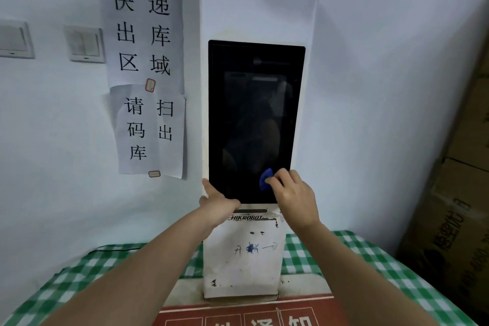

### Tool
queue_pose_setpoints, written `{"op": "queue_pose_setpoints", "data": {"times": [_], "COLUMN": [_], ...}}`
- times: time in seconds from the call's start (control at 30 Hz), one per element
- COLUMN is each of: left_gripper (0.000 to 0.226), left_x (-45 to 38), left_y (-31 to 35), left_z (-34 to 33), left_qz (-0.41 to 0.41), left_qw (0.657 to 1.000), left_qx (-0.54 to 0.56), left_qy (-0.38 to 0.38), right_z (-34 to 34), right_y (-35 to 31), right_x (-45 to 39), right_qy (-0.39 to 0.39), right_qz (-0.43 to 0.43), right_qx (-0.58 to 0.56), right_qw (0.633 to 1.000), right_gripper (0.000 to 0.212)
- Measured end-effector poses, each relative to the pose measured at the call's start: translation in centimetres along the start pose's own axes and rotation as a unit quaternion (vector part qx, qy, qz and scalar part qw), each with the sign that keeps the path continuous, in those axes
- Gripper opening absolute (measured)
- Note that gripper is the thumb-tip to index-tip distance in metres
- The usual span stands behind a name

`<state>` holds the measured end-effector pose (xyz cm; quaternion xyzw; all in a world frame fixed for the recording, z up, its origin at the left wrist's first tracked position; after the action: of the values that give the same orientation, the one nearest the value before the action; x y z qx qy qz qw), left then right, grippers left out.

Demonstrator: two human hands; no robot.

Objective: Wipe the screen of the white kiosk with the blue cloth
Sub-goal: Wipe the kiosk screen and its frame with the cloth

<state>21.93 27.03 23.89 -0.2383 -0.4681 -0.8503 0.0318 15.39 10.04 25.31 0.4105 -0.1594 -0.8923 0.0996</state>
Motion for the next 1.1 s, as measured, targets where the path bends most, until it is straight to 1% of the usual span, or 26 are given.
{"op": "queue_pose_setpoints", "data": {"times": [0.1, 0.17, 0.2, 0.27, 0.37, 0.43, 0.53, 0.67, 0.73, 0.77, 0.83, 0.9, 0.97, 1.1], "left_gripper": [0.105, 0.104, 0.104, 0.104, 0.103, 0.102, 0.103, 0.102, 0.102, 0.102, 0.102, 0.102, 0.101, 0.100], "left_x": [0.0, 0.2, 0.3, 0.3, 0.3, 0.3, 0.1, 0.1, 0.3, 0.4, 0.4, 0.7, 0.7, 0.4], "left_y": [-0.1, -0.1, -0.1, -0.1, 0.0, -0.1, -0.2, -0.2, -0.2, -0.2, -0.2, -0.1, 0.0, 0.0], "left_z": [0.1, 0.2, 0.3, 0.4, 0.6, 0.6, 0.6, 0.7, 0.8, 0.8, 0.8, 0.8, 0.7, 0.7], "left_qz": [-0.005, -0.005, -0.004, -0.005, -0.008, -0.011, -0.015, -0.021, -0.021, -0.020, -0.022, -0.023, -0.023, -0.031], "left_qw": [1.000, 1.000, 1.000, 1.000, 1.000, 1.000, 1.000, 0.999, 0.999, 0.999, 0.999, 0.999, 0.999, 0.999], "left_qx": [-0.006, -0.011, -0.011, -0.009, -0.002, -0.004, -0.005, 0.002, 0.003, 0.004, 0.004, 0.000, -0.002, 0.005], "left_qy": [-0.001, -0.005, -0.009, -0.017, -0.020, -0.018, -0.024, -0.025, -0.025, -0.027, -0.030, -0.027, -0.026, -0.027], "right_z": [-1.9, -2.1, -1.7, -0.4, 1.3, 1.3, 0.1, -1.8, -1.6, -1.2, 0.1, 1.1, 1.2, -0.5], "right_y": [-0.7, -1.0, -0.9, -0.3, 1.4, 1.8, 1.2, -0.1, -0.2, 0.0, 0.7, 1.6, 2.1, 1.4], "right_x": [2.7, 3.7, 3.7, 2.7, 0.5, 0.0, 1.3, 4.0, 4.2, 3.8, 2.6, 1.0, 0.1, 1.9], "right_qy": [-0.080, -0.126, -0.129, -0.096, -0.026, -0.004, -0.027, -0.125, -0.143, -0.138, -0.099, -0.045, -0.010, -0.020], "right_qz": [0.024, 0.044, 0.053, 0.046, -0.029, -0.055, -0.045, -0.036, -0.025, -0.017, -0.024, -0.071, -0.120, -0.127], "right_qx": [-0.012, -0.014, -0.012, -0.013, -0.009, -0.004, -0.007, -0.020, -0.025, -0.022, -0.019, -0.025, -0.038, -0.041], "right_qw": [0.996, 0.991, 0.990, 0.994, 0.999, 0.998, 0.999, 0.991, 0.989, 0.990, 0.995, 0.996, 0.992, 0.991], "right_gripper": [0.056, 0.054, 0.053, 0.053, 0.051, 0.046, 0.051, 0.059, 0.063, 0.064, 0.061, 0.053, 0.051, 0.059]}}
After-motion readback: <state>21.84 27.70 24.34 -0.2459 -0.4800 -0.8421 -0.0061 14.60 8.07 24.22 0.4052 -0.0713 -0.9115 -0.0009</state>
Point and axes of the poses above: each hand's wrist, its own x-axis away from the middle knuckle, its own z-axis out of the back of the hand, y = z × x, the point moved 3 cm from there along -x, towards the middle knuckle, and after that the axes turned 13 degrees about z, right-handed, at the moved point
